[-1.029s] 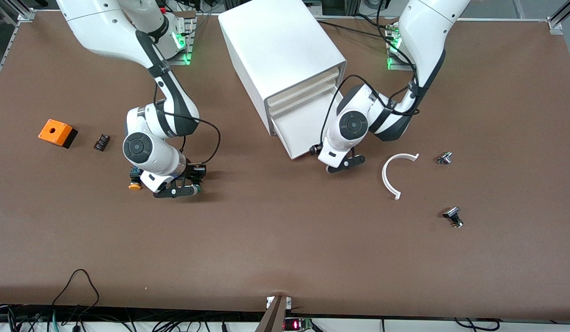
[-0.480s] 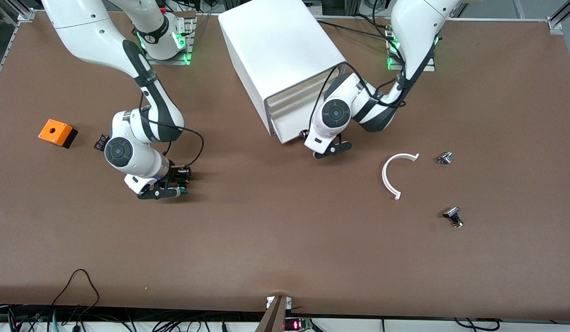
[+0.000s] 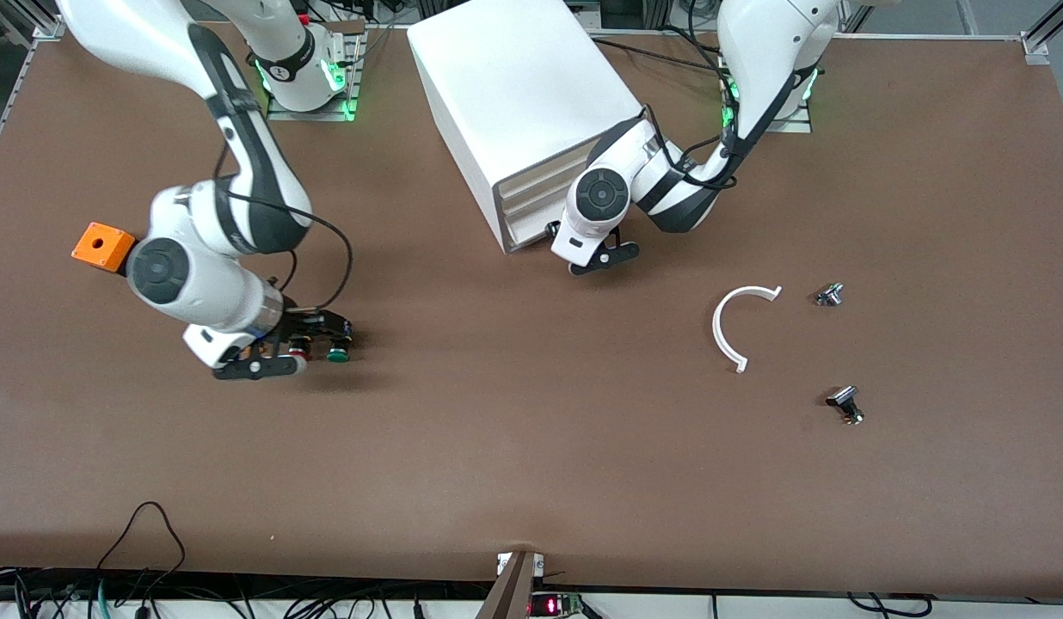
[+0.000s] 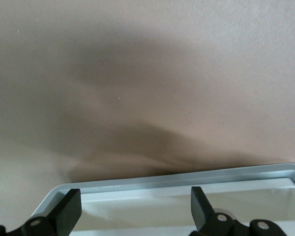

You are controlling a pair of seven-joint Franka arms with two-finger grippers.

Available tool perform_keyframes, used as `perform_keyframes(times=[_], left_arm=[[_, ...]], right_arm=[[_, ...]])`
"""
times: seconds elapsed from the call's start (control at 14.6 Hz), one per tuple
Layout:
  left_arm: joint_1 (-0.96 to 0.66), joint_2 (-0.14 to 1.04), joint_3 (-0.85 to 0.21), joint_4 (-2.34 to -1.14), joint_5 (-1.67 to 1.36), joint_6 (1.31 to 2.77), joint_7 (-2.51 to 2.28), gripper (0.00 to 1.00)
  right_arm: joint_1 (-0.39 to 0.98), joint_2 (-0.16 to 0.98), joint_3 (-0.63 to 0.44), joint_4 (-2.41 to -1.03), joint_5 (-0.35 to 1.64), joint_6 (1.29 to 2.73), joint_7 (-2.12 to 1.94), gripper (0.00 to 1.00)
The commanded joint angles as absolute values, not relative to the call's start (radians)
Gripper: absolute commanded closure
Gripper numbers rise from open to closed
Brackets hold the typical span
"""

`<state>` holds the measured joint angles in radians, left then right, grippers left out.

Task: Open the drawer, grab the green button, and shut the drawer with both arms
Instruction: 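Release the green button with the right gripper and withdraw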

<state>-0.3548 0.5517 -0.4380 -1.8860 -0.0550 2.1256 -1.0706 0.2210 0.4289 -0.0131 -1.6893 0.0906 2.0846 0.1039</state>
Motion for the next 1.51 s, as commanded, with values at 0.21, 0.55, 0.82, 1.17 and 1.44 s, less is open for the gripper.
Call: perform_keyframes(times=[0.21, 0.55, 0.82, 1.17, 1.44], left_arm=[[-0.357, 0.537, -0.460, -1.899, -0.130, 2.088, -1.069, 0.02], [-0.370, 0.537, -0.460, -1.896, -0.133, 2.080, -1.065, 0.02], [-0.351, 0.529, -0.456, -1.884, -0.133, 2.075, -1.060, 0.01], [-0.209, 0.511, -0.446, -1.732, -0.104, 1.911, -0.921, 0.01], [-0.098, 0.511, -0.451, -1.521, 0.036, 1.642, -0.766, 0.01]], right_arm=[[0.213, 0.335, -0.046, -1.597, 0.084, 1.933, 0.114, 0.00], [0.213, 0.230, -0.063, -1.592, 0.037, 1.868, 0.104, 0.00], [0.215, 0.164, -0.092, -1.592, 0.035, 1.830, 0.147, 0.00], [0.213, 0.075, -0.120, -1.600, -0.017, 1.685, 0.224, 0.00], [0.213, 0.029, -0.149, -1.602, -0.020, 1.637, 0.213, 0.00]])
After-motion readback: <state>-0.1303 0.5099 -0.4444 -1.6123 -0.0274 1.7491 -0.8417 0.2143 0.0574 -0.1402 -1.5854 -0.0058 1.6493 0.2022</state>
